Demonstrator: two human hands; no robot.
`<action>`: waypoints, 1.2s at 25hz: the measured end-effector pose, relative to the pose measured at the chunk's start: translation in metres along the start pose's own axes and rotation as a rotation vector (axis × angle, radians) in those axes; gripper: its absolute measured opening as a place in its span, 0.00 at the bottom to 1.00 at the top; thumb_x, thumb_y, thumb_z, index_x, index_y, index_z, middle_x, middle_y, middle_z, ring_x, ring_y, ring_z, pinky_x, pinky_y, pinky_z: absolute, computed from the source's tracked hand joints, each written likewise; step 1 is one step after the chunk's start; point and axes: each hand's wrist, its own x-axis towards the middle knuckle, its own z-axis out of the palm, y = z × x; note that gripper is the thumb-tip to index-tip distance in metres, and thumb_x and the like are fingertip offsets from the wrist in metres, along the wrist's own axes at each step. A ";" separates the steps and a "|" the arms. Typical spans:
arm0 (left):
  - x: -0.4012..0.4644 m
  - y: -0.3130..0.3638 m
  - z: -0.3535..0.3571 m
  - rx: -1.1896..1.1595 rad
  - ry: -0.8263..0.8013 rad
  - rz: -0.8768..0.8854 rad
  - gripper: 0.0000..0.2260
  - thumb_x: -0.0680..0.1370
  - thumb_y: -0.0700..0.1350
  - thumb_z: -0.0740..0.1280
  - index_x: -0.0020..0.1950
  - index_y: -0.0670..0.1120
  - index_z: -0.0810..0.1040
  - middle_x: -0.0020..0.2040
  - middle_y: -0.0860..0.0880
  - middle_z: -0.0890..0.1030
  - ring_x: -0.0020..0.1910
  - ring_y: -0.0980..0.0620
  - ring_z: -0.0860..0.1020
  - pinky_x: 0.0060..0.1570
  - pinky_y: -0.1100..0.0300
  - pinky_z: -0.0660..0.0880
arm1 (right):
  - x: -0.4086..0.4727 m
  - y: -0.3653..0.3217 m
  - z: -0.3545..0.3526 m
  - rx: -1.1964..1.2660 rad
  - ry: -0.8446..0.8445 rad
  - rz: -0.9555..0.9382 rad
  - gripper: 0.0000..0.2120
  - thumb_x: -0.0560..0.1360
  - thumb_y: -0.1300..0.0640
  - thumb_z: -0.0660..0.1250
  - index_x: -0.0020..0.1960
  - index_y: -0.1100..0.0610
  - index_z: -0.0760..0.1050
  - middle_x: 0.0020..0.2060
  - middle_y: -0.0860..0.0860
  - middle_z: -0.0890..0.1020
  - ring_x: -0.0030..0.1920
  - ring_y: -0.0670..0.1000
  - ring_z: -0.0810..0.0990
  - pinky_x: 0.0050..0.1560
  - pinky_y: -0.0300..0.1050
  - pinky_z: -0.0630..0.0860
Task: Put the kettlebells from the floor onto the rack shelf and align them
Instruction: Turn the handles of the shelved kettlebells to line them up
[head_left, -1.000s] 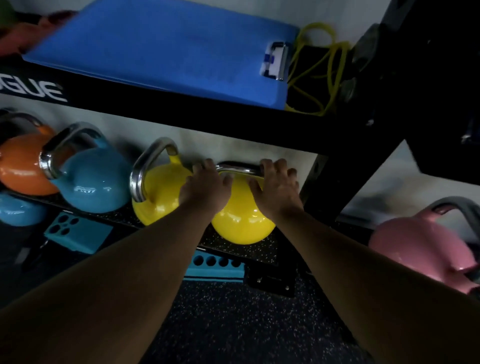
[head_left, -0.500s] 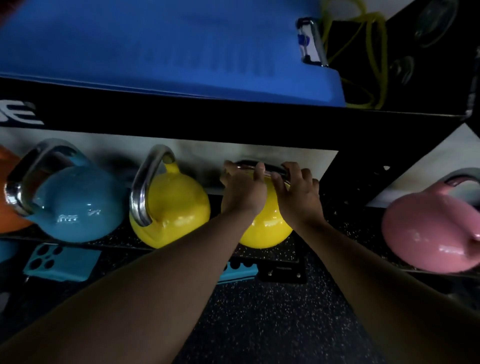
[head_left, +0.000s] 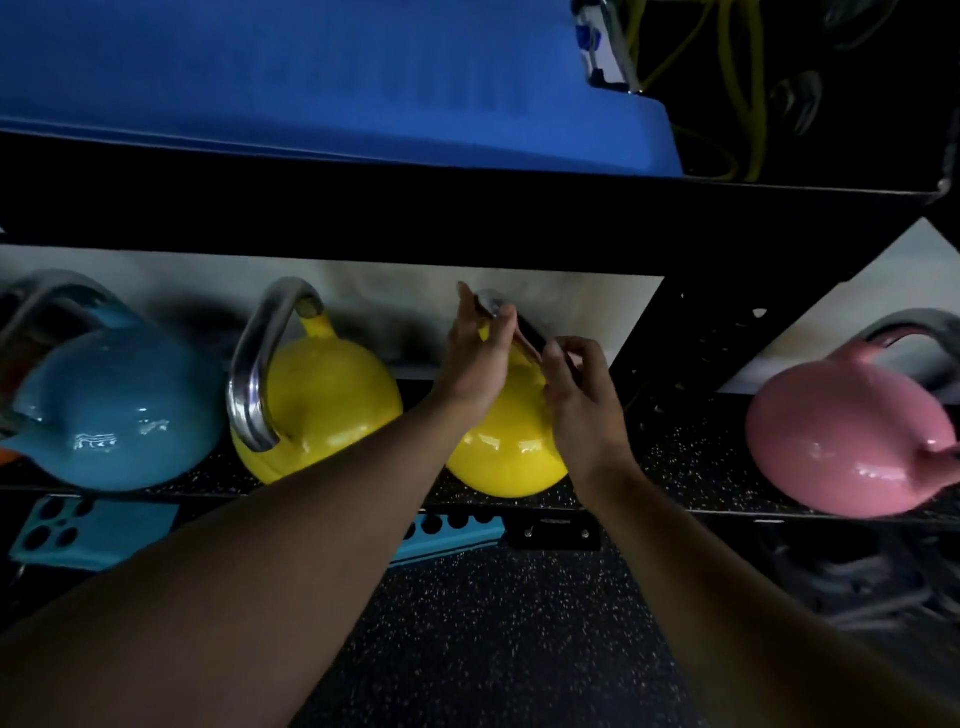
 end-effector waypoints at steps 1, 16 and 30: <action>0.005 0.000 -0.002 0.008 -0.043 0.017 0.29 0.82 0.57 0.54 0.79 0.54 0.43 0.79 0.45 0.56 0.76 0.43 0.59 0.67 0.53 0.62 | -0.007 0.005 -0.001 0.012 -0.011 -0.015 0.09 0.81 0.46 0.61 0.59 0.46 0.73 0.42 0.47 0.80 0.38 0.40 0.76 0.39 0.44 0.73; 0.031 -0.022 -0.011 -0.064 -0.151 0.063 0.28 0.79 0.63 0.51 0.78 0.57 0.54 0.78 0.50 0.59 0.76 0.50 0.59 0.64 0.62 0.55 | -0.018 0.006 0.035 0.202 -0.078 0.058 0.18 0.84 0.43 0.47 0.70 0.40 0.67 0.59 0.38 0.76 0.48 0.21 0.71 0.41 0.18 0.69; 0.031 -0.017 -0.010 -0.132 -0.173 0.126 0.22 0.84 0.54 0.48 0.78 0.53 0.57 0.77 0.48 0.62 0.75 0.50 0.61 0.73 0.52 0.59 | -0.021 0.013 0.048 0.201 -0.090 -0.011 0.21 0.84 0.42 0.48 0.76 0.38 0.60 0.69 0.43 0.74 0.69 0.39 0.71 0.66 0.41 0.71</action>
